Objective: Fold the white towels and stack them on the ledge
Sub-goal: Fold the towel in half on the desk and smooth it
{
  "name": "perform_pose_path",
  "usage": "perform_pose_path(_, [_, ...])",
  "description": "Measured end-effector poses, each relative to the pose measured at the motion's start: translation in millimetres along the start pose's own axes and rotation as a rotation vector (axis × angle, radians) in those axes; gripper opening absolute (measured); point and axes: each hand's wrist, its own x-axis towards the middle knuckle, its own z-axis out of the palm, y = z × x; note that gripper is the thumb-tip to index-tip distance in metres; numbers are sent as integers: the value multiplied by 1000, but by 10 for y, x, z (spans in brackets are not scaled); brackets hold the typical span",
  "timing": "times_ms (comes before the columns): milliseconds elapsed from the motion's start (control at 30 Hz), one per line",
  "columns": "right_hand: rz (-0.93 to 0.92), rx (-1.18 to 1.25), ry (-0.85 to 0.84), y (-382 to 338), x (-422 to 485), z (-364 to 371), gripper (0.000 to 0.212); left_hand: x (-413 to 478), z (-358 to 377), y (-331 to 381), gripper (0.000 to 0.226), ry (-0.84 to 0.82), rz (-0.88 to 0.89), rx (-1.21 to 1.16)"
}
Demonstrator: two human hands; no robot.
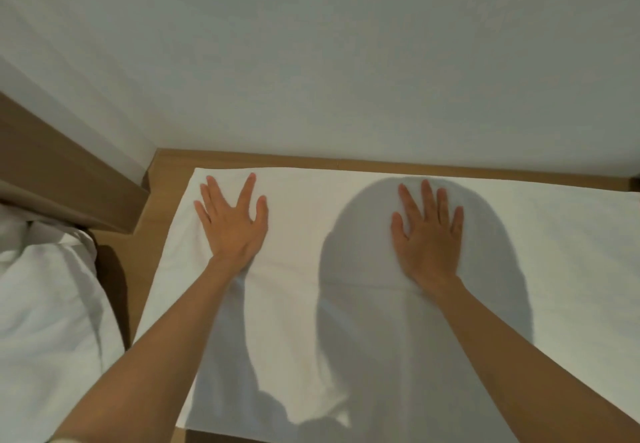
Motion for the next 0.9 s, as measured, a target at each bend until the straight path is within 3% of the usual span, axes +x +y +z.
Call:
perform_pose_path(233, [129,-11,-36,-358,14,-143,58,70,-170,-57,69,52,23,-54])
perform_pose_path(433, [-83,67,-164,-1234,-185,57,62,148,-208,-77,77,-5,19,-11])
perform_pose_path(667, [-77,-26,-49,-1245,-360,276,58,310,-198,-374,77,-61,127,-40])
perform_pose_path(900, [-63,-8,-150,-1274,-343,210,57,319,-253,-495,70,-151,254,-93])
